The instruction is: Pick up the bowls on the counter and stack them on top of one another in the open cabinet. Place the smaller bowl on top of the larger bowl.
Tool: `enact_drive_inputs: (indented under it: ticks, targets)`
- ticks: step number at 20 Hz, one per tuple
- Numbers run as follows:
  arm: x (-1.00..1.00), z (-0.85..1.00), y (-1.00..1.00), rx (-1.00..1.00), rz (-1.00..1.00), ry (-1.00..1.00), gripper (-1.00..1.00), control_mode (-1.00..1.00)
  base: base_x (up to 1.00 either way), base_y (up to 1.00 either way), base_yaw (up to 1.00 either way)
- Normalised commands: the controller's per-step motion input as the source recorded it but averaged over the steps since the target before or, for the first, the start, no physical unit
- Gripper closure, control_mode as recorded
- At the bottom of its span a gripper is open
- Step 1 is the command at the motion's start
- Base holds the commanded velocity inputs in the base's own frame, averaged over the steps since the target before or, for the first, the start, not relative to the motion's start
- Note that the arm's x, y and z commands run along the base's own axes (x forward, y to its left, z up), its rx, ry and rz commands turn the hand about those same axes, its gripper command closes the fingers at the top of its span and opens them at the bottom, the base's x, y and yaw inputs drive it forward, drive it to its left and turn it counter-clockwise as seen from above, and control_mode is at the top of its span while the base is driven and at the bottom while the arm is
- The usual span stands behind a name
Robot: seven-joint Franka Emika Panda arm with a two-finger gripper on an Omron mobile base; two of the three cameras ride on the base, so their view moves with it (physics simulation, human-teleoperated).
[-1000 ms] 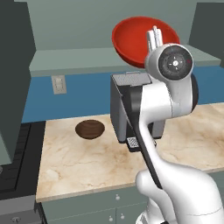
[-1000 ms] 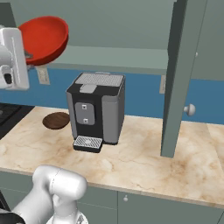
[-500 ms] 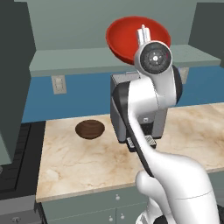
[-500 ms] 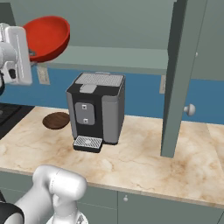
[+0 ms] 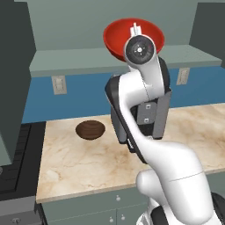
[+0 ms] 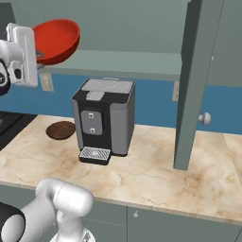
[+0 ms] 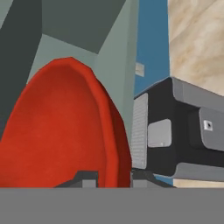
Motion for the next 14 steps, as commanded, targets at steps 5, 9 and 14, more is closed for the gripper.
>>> enact_drive_inputs:
  ticks: [5,9,14]
  targets:
    - [0.34,0.03,0.08,0.02,-0.04,0.04,1.00,-1.00,0.00,0.00,0.00]
    - [0.36,0.00,0.05,0.02,-0.03,0.04,1.00,-1.00,0.00,0.00,0.00]
    - [0.40,0.00,0.01,0.02,-0.02,0.03,1.00,-1.00,0.00,0.00,0.00]
